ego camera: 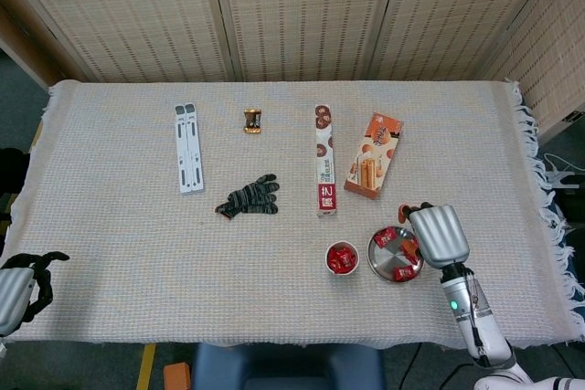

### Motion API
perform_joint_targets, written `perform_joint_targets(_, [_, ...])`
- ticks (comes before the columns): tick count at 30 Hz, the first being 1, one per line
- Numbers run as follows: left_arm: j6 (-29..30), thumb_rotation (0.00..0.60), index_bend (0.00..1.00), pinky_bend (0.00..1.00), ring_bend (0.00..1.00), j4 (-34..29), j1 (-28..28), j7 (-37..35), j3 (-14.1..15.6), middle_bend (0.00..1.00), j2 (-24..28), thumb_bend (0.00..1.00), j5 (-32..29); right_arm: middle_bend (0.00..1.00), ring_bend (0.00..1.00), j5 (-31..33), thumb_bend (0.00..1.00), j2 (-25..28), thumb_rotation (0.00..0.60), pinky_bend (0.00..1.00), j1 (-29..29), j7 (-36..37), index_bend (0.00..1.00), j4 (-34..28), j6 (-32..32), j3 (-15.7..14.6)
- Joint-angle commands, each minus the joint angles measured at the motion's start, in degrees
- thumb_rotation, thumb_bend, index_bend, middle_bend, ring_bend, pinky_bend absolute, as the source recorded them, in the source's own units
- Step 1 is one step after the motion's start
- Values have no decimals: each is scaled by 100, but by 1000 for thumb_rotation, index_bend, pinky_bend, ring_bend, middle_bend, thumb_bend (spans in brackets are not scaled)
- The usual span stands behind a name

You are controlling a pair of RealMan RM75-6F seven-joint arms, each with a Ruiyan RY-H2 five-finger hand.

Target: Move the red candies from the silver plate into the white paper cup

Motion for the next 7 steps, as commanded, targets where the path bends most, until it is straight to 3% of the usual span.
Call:
perform_joint_targets(1, [-10, 600, 308, 246, 313, -4, -3, 34, 0, 406, -8, 638, -12, 506, 391, -123, 65, -95, 600, 810, -149, -80, 463, 206, 171, -73])
perform_joint_targets(3, [0, 600, 308, 246, 314, -10, 2, 62, -2, 406, -15, 638, -17, 442, 308, -230, 62, -190, 600, 753, -277, 33, 437, 430, 222, -154])
perform_joint_targets(7, [-22, 600, 308, 246, 314, -9, -4, 93, -4, 406, -22, 638, -40, 386, 240, -310, 62, -285, 600, 669, -359, 211, 412, 687, 113, -177])
